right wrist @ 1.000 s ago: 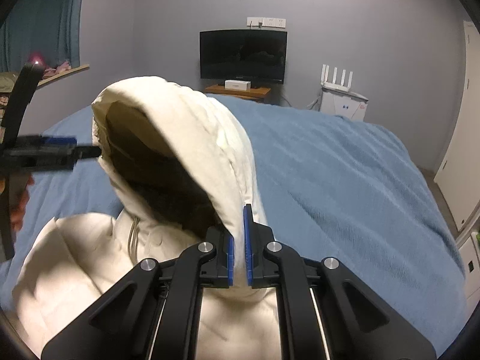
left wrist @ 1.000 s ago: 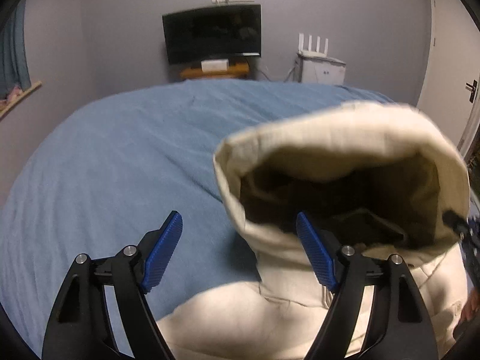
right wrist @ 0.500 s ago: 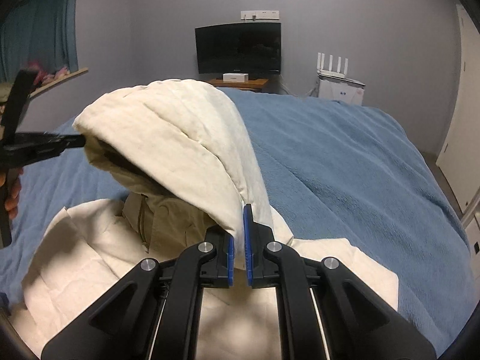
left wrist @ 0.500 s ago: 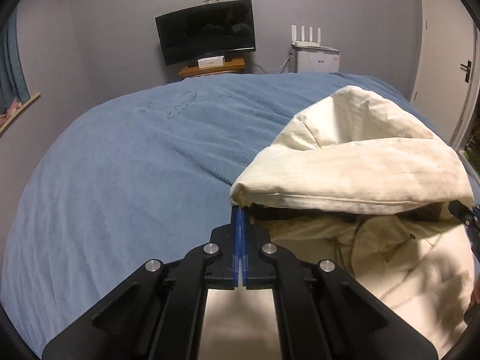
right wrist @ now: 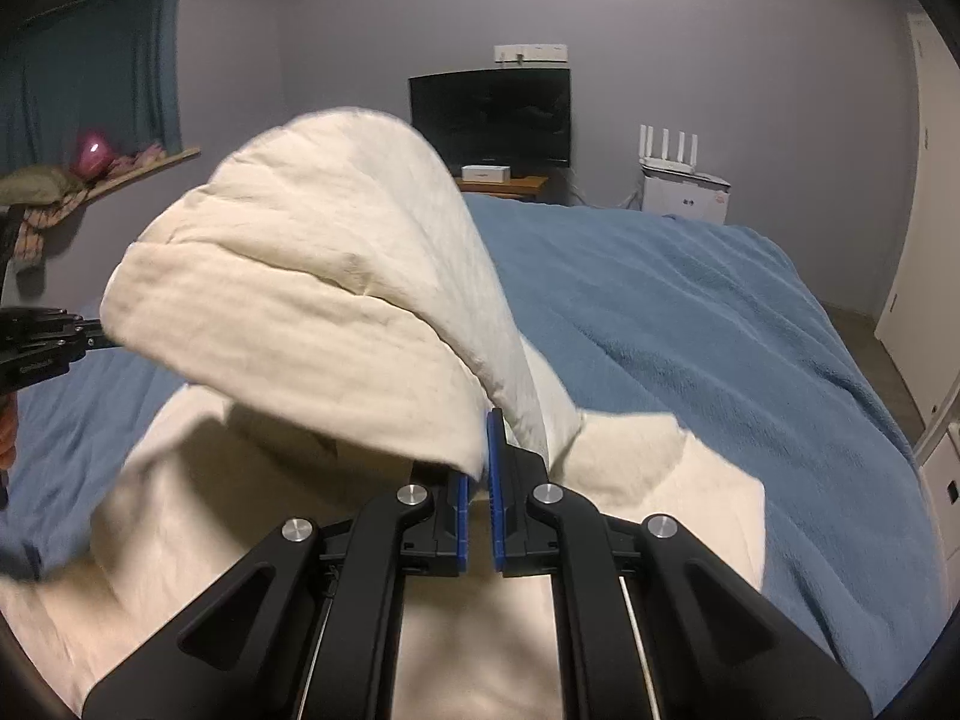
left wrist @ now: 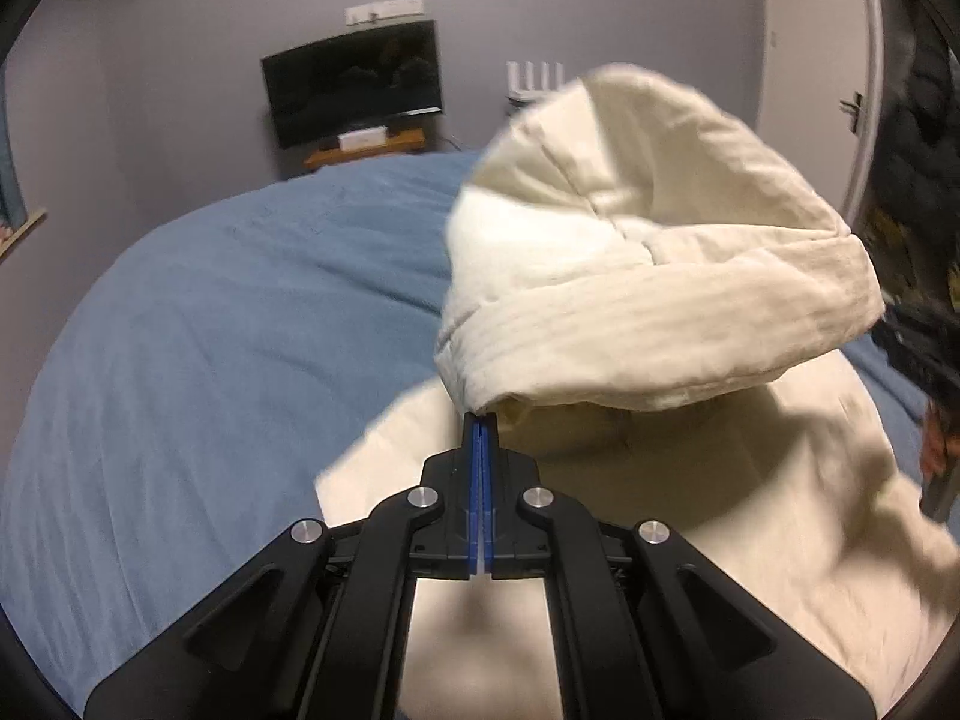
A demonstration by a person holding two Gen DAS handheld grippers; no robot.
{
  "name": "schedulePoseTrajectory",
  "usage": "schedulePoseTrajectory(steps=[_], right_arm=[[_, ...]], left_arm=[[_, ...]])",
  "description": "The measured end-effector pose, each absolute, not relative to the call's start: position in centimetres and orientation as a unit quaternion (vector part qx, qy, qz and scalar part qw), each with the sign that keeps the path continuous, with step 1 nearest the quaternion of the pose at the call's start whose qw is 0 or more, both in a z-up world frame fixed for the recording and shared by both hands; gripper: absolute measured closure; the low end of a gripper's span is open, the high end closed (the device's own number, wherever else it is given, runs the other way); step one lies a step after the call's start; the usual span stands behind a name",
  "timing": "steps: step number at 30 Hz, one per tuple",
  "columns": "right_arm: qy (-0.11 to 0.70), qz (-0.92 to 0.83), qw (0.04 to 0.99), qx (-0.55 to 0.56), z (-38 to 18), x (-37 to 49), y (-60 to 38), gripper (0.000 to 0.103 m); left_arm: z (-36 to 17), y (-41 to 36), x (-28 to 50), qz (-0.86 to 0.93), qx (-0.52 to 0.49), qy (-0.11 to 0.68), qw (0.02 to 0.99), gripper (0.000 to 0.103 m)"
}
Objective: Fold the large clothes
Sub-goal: 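Fold the held hood down onto the jacket body with both grippers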
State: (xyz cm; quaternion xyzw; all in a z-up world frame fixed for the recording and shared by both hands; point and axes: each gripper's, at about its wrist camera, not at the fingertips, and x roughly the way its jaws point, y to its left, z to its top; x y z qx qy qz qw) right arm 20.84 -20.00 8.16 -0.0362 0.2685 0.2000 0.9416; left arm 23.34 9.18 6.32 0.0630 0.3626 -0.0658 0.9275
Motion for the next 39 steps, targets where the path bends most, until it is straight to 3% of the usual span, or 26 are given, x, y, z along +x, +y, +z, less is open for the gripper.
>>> schedulePoseTrajectory(steps=[12,19,20,21,22,23,24,33,35,36,39], right_arm=[[0.296,0.212,0.925,-0.104,3.7,17.4,-18.3,0.099],[0.33,0.209,0.911,-0.133,1.7,20.1,-16.0,0.099],[0.333,0.211,0.909,-0.135,1.5,20.4,-15.8,0.099],[0.336,0.215,0.907,-0.138,1.3,20.8,-15.6,0.099],[0.341,0.219,0.903,-0.14,1.1,21.2,-15.3,0.099],[0.345,0.222,0.901,-0.141,0.9,21.5,-15.1,0.099],[0.347,0.224,0.899,-0.142,0.8,21.6,-15.0,0.099],[0.35,0.244,0.896,-0.125,0.7,22.3,-15.7,0.099],[0.348,0.249,0.897,-0.115,0.9,22.3,-16.1,0.099],[0.347,0.252,0.896,-0.112,0.9,22.2,-16.3,0.099],[0.342,0.254,0.898,-0.111,1.2,22.1,-16.6,0.098]], left_arm=[[-1.5,8.9,20.3,-0.082,0.084,0.435,0.893,0.103],[-2.3,9.1,21.3,-0.107,0.061,0.434,0.893,0.102],[-2.0,8.9,21.3,-0.121,0.054,0.431,0.893,0.098],[-1.7,8.7,21.3,-0.132,0.049,0.428,0.893,0.075],[-1.4,8.4,21.2,-0.139,0.044,0.422,0.895,0.044],[-0.9,8.2,21.2,-0.148,0.037,0.411,0.899,0.035],[-0.5,7.8,21.3,-0.165,0.028,0.404,0.899,0.034],[0.0,4.1,25.8,-0.206,-0.028,0.413,0.887,0.044],[-0.4,3.8,27.0,-0.212,-0.042,0.424,0.88,0.059],[-0.9,3.7,27.5,-0.224,-0.054,0.434,0.871,0.08],[-1.4,4.3,27.4,-0.239,-0.09,0.438,0.862,0.086]])
